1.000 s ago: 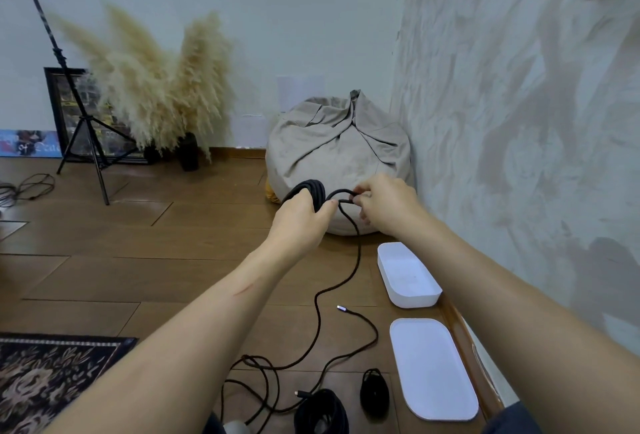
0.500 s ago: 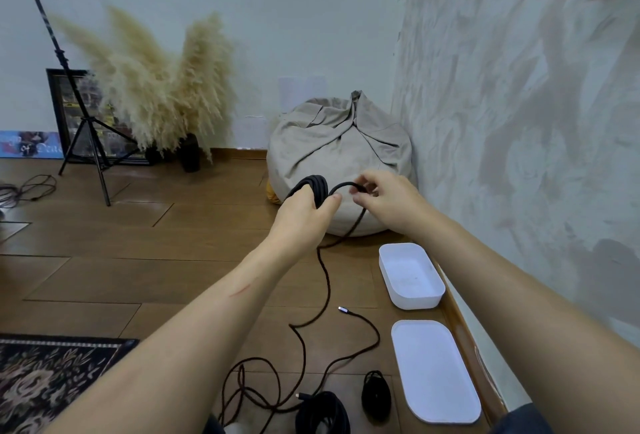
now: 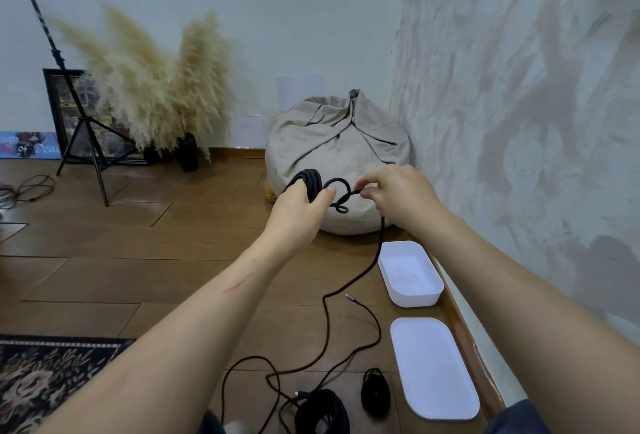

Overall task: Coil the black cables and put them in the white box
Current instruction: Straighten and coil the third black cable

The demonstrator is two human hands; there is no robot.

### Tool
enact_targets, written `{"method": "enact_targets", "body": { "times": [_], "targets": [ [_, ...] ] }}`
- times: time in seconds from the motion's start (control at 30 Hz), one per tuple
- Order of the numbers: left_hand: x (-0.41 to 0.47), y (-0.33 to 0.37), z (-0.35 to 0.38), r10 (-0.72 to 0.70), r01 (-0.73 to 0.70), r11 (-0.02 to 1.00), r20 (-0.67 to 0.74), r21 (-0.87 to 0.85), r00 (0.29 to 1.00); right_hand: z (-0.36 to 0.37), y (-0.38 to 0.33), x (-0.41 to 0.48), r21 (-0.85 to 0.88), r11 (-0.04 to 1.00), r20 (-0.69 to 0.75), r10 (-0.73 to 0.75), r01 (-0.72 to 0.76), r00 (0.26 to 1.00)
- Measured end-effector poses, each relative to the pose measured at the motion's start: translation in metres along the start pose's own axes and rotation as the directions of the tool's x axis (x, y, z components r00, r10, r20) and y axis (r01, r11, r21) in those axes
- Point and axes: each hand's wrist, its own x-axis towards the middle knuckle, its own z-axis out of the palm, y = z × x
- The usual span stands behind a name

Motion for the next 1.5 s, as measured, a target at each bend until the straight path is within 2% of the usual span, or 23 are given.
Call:
{"method": "enact_targets", "body": {
  "times": [0.1,0.2,0.33,0.57,0.63,0.83,1.13,1.37,1.5],
  "targets": [
    [-0.003,0.005,-0.001,0.051,-0.051,0.999,0.0,-0.01,0.999,0.0,-0.003,-0.002,0.091,0.996,0.038,-0.005,0.002,0.999],
    [-0.006,0.012,0.0,0.089,-0.09,0.995,-0.017,-0.042,0.996,-0.003,-0.008,-0.006,0.176,0.982,0.096,-0.093,0.075,0.991],
    [-0.006,0.015,-0.001,0.094,-0.097,0.993,-0.047,-0.067,0.994,-0.009,-0.013,-0.009,0.381,0.922,0.181,-0.151,0.072,0.972],
    [-0.007,0.014,-0.001,0.079,-0.081,0.995,-0.037,-0.062,0.996,-0.006,-0.009,-0.008,0.322,0.942,0.126,-0.135,0.089,0.983],
    [-0.008,0.014,0.0,0.072,-0.074,0.996,-0.033,-0.052,0.997,-0.006,-0.01,-0.009,0.31,0.947,0.134,-0.133,0.086,0.982],
    [-0.005,0.012,-0.001,0.057,-0.059,0.997,-0.044,-0.053,0.997,-0.001,-0.01,-0.007,0.414,0.909,0.193,-0.126,0.036,0.973],
    [-0.005,0.009,-0.001,0.047,-0.049,0.998,-0.045,-0.03,0.998,0.003,-0.007,-0.007,0.365,0.93,0.233,-0.12,0.027,0.965],
    [-0.005,0.011,-0.002,0.049,-0.051,0.998,-0.055,-0.04,0.997,0.003,-0.007,-0.01,0.346,0.937,0.161,-0.115,0.053,0.98],
    [-0.004,0.009,-0.003,0.019,-0.019,0.999,0.009,-0.046,1.0,0.0,-0.007,-0.006,0.412,0.909,-0.067,-0.031,0.056,0.997]
  ]
}}
